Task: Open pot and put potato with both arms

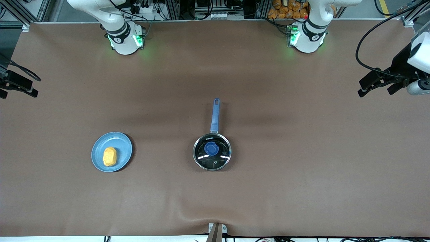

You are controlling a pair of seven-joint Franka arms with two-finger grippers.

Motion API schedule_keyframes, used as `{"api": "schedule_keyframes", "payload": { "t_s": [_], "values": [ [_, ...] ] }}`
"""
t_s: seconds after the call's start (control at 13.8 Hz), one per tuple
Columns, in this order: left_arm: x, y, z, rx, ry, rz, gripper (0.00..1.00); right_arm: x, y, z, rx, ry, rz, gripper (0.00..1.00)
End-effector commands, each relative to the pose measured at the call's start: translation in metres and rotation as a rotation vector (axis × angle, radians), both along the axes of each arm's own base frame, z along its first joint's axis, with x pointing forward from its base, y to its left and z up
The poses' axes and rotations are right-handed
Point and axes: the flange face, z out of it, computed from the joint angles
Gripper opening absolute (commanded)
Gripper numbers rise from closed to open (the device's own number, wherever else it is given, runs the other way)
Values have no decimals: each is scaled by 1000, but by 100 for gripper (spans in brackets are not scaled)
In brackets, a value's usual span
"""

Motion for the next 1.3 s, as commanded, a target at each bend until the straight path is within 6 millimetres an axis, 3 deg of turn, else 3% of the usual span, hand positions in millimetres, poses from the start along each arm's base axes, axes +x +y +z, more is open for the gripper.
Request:
{"api": "schedule_keyframes", "payload": {
  "t_s": [0.0, 0.43, 0.65, 0.79, 1.01, 1.23],
  "values": [
    [-3, 1, 4, -15, -5, 13, 100, 23, 7, -44, 2, 17, 0, 100],
    [0, -12, -5, -11, 11, -19, 100, 100, 30, -183, -8, 19, 11, 100],
    [3, -44, -20, -7, 39, -56, 100, 126, 28, -248, 18, -20, 87, 100],
    [7, -82, -34, -5, 57, -89, 100, 136, 28, -290, 46, -36, 129, 100],
    [21, -168, -76, -2, 119, -40, 100, 145, 29, -346, 28, -71, 144, 100],
    [30, -245, -117, -4, 127, -16, 100, 134, 35, -395, 12, -105, 142, 100]
  ]
}}
